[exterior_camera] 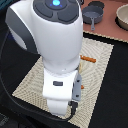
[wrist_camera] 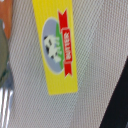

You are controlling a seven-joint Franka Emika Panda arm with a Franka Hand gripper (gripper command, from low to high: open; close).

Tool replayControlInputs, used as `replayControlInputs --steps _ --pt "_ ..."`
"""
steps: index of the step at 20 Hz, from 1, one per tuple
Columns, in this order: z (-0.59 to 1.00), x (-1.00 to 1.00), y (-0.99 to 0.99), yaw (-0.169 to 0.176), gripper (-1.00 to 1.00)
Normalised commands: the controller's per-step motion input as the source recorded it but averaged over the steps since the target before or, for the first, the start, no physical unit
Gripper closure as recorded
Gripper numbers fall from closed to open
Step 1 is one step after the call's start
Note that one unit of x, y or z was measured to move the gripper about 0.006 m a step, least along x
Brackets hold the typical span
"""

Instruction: Place the bread, butter, and milk from the table onto the serving area.

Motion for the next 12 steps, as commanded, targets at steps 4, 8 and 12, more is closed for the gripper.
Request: replayControlInputs --steps 4,8,12 --pt "0.02 -0.90 0.71 0.000 -1.00" --pt "0.00 -1.00 0.45 0.000 -1.00" --pt "0.00 -1.00 0.41 0.000 -1.00"
